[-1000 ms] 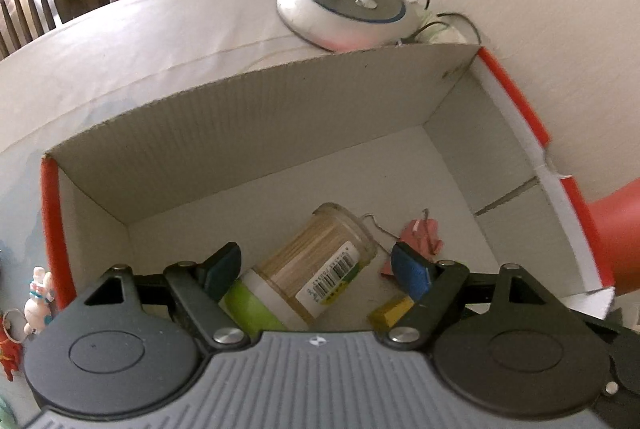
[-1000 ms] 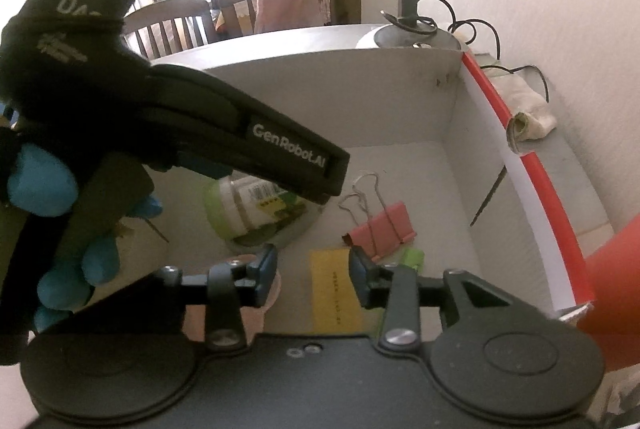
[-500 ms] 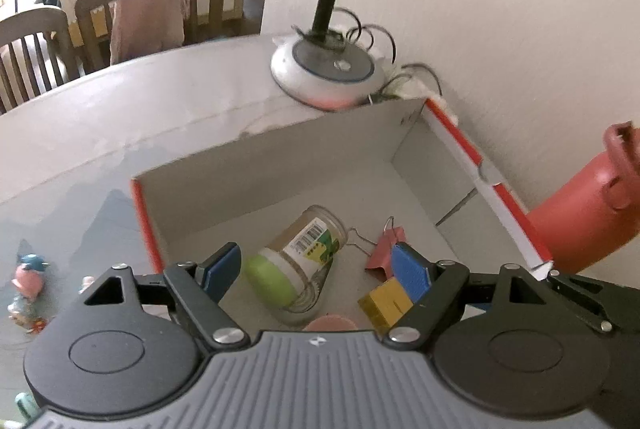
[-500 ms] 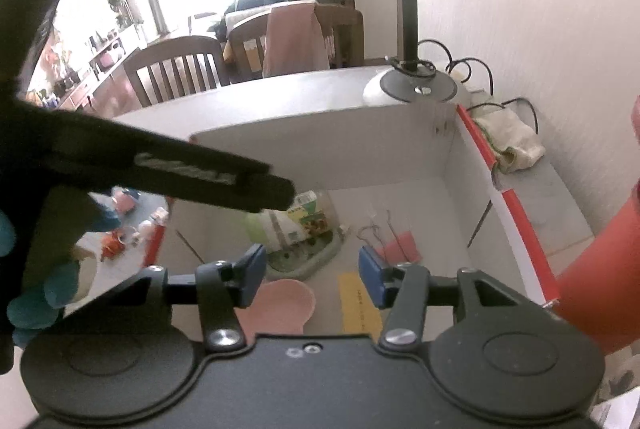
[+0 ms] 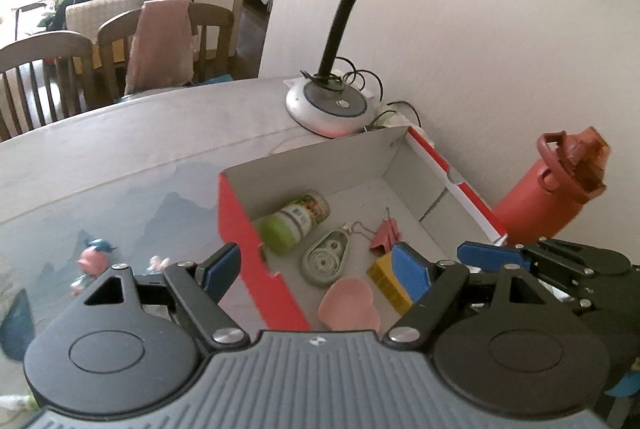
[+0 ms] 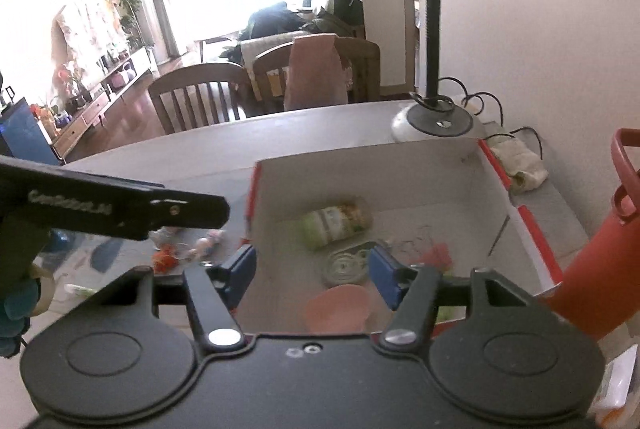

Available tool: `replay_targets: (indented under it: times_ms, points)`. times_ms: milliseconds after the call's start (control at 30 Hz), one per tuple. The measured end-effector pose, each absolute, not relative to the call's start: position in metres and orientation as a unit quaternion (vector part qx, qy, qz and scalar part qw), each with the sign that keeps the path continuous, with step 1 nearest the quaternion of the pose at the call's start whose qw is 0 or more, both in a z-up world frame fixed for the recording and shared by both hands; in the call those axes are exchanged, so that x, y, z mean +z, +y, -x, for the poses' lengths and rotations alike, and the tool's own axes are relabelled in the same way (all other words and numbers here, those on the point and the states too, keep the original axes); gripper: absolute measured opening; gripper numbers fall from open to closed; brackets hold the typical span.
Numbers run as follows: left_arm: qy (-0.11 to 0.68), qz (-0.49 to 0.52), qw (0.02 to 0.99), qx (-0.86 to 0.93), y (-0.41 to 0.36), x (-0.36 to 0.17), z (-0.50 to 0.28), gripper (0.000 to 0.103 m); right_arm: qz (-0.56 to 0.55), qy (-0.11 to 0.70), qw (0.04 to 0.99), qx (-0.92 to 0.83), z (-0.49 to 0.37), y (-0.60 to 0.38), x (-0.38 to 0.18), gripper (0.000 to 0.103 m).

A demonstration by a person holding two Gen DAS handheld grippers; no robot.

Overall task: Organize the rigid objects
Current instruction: 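Withdraw both tools from the box back toward the table items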

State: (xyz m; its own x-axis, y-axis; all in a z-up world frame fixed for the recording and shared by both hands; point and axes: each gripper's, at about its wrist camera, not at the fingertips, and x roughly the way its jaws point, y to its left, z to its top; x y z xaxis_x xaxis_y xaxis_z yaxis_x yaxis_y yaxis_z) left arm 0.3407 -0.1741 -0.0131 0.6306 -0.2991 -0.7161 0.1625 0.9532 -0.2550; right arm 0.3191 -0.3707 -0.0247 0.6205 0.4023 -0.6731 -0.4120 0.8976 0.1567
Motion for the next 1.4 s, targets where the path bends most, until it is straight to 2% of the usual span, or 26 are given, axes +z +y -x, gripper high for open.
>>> replay_targets:
  times_ms: [133,400,633,800,1133,1200,1267,1400]
  points:
    - [0.394,0.075,0.907,-0.129,-0.155,-0.005,-0.314,0.082,0.008,0.363,0.900,0.240,-0.301,-0.351,-0.019,0.063]
    - [0.381,0.075,0.914,-0.118,-0.104,0.003,-0.265,0.082,0.006,0.357,0.894,0.270,-0.269,-0.305,-0.017,0.071]
    - [0.375,0.083,0.919,-0.091,-0.054,-0.001,-0.225,0.083,0.010,0.358,0.886,0.293,-0.243,-0.265,-0.022,0.075]
    - [0.372,0.089,0.921,-0.077,-0.023,-0.006,-0.200,0.083,0.015,0.351,0.884,0.308,-0.226,-0.242,-0.026,0.084]
    - [0.374,0.102,0.921,-0.040,0.032,-0.015,-0.167,0.087,0.037,0.349,0.874,0.335,-0.202,-0.202,-0.034,0.089]
    - [0.371,0.105,0.922,-0.036,0.040,-0.017,-0.164,0.091,0.043,0.350,0.872,0.340,-0.199,-0.194,-0.036,0.089]
    - [0.366,0.107,0.924,-0.027,0.051,-0.018,-0.160,0.103,0.050,0.349,0.868,0.348,-0.198,-0.187,-0.038,0.089]
    - [0.356,0.120,0.927,-0.006,0.071,-0.021,-0.158,0.103,0.064,0.350,0.864,0.357,-0.198,-0.175,-0.043,0.089]
